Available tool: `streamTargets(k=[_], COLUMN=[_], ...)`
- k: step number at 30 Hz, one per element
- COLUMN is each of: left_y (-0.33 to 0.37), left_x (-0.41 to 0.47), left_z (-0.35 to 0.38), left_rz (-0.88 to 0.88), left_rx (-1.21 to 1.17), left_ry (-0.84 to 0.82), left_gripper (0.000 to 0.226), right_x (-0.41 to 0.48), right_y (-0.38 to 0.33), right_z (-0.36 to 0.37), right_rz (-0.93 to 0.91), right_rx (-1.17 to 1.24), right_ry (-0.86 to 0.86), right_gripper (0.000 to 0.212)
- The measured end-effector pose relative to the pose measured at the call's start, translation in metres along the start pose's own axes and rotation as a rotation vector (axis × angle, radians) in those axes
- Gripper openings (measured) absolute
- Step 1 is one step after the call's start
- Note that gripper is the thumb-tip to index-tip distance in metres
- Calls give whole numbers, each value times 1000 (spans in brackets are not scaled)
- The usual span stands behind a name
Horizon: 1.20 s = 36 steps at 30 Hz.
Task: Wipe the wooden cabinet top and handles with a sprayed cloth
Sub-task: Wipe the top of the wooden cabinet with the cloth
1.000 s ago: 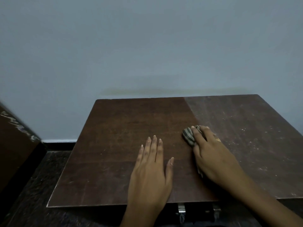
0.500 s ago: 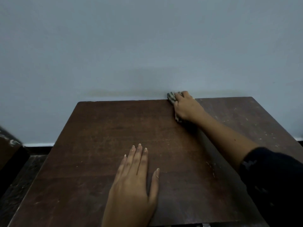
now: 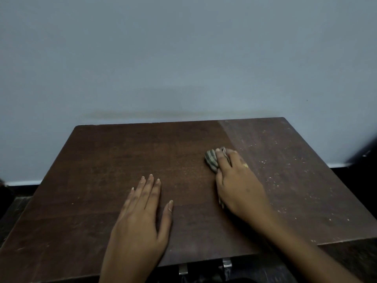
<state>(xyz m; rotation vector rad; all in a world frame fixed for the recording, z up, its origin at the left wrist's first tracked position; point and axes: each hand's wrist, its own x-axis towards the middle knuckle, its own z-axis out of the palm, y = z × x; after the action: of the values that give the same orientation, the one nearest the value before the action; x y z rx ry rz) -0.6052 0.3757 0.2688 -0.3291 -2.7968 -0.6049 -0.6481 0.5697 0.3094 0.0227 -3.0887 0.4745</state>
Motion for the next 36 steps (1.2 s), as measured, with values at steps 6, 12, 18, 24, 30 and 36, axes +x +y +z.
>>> streamTargets(k=[6,12,18,24,30,36], left_y=[3,47,60,59,58,58], left_x=[-1,20,49,49,51,52], left_z=[0,16,39,45,47,45], left_rz=[-6,-3,-6,-4,-18,-10], left_rx=[84,8,37,100,102,75], left_ry=[-53,1,-7,8,11,14], left_gripper=[70,69,71,59,58,61], right_x=[-70,-86,-48,19,103,147], right_y=[5,17,20,20,26,43], right_z=[10,5,-5,-4,-3,-9], right_rz=[54,58,-30,-25,-9,18], right_rx=[-85,-108,-76,-26,9,42], right_ry=[14,-16,-39,-16,-47,-50], right_gripper=[54,53,55,52,50,50])
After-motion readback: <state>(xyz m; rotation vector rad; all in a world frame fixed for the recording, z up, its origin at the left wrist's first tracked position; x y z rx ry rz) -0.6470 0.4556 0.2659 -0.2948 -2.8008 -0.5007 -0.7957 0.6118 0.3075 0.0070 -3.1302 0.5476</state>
